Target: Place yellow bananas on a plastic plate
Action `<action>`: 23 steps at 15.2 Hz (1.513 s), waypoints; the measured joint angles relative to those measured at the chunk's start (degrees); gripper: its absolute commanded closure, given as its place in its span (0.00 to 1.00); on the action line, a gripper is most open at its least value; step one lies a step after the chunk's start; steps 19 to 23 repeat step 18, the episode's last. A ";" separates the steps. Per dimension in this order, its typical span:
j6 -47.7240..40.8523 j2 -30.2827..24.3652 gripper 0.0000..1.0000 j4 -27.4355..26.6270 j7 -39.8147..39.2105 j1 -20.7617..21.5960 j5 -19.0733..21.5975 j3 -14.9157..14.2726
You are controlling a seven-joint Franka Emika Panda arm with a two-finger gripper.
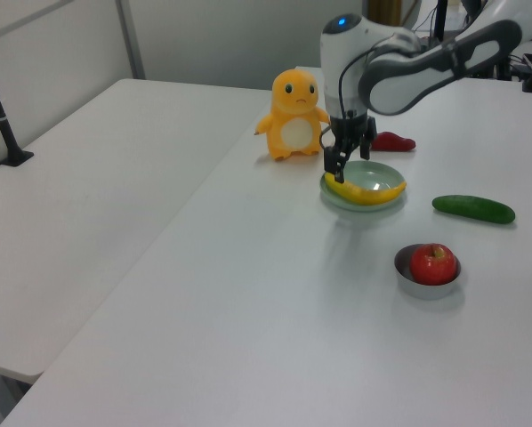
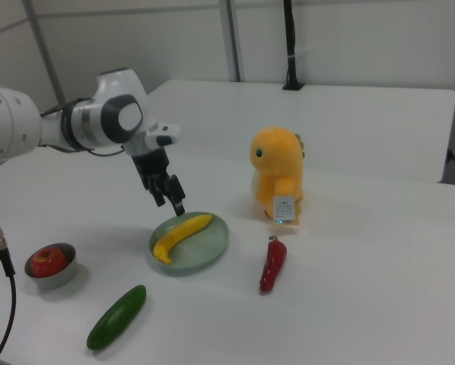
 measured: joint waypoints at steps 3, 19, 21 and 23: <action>-2.76 -4.07 0.00 0.11 -1.53 0.02 0.00 -0.02; -6.37 -24.38 0.00 -4.54 -19.34 -1.34 15.62 -3.80; -6.37 -24.38 0.00 -4.54 -19.34 -1.34 15.62 -3.80; -6.37 -24.38 0.00 -4.54 -19.34 -1.34 15.62 -3.80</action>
